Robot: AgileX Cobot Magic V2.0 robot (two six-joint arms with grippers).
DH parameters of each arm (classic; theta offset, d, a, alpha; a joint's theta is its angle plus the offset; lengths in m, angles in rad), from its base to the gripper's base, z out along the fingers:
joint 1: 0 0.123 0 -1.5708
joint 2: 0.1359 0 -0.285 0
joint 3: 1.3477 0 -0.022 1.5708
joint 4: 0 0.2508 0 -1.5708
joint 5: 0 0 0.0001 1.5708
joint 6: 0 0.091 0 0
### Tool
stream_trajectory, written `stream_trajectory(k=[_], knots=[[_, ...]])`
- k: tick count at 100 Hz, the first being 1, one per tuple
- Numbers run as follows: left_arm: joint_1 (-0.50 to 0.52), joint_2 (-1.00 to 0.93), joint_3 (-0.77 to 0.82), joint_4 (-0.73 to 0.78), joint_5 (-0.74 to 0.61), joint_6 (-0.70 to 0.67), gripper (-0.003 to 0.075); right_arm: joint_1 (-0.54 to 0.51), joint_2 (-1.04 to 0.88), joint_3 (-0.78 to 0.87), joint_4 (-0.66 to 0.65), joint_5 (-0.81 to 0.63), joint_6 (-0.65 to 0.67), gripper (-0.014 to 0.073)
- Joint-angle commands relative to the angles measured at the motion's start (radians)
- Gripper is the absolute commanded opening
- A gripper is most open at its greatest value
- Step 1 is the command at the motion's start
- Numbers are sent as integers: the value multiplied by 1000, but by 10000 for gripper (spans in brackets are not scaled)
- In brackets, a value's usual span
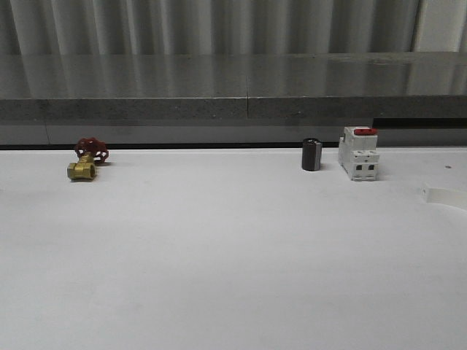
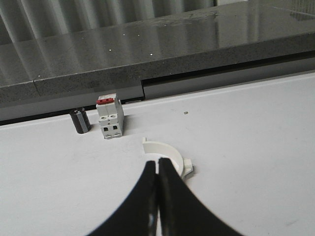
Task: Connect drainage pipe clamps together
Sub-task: 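Lower the left gripper and grasp the clamp half's end tab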
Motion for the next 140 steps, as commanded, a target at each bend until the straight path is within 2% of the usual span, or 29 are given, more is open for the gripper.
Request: stream_trajectory(k=[1, 15, 25, 39, 58, 72, 90, 105, 117, 140], knots=[[-3, -50, -27, -14, -37, 1, 671, -8, -17, -15, -12, -82, -3, -118], [-3, -50, -27, -14, -34, 1, 668, -8, -17, -15, -12, -82, -3, -118], [-7, -50, -27, -14, -17, 1, 614, -8, -17, -15, -12, -82, -3, -118], [-12, -50, -27, -14, -7, 1, 462, -8, -17, -15, -12, -82, -3, -118], [-12, -50, -27, -37, 18, 1, 191, -8, -17, -15, -12, -82, -3, -118], [-12, -63, -27, -86, 66, -6, 71, -8, -17, -15, -12, -82, -3, -118], [-22, -116, -27, -190, 123, -12, 43, -8, -17, -15, -12, -82, -3, -118], [-87, -181, -25, -163, 159, -138, 43, -8, -17, -15, -12, -82, -3, -118], [-181, -235, -25, -130, 180, -249, 43, -8, -17, -15, -12, -82, -3, -118], [-440, -251, -25, -110, 146, -393, 43, -8, -17, -15, -12, -82, -3, -118]])
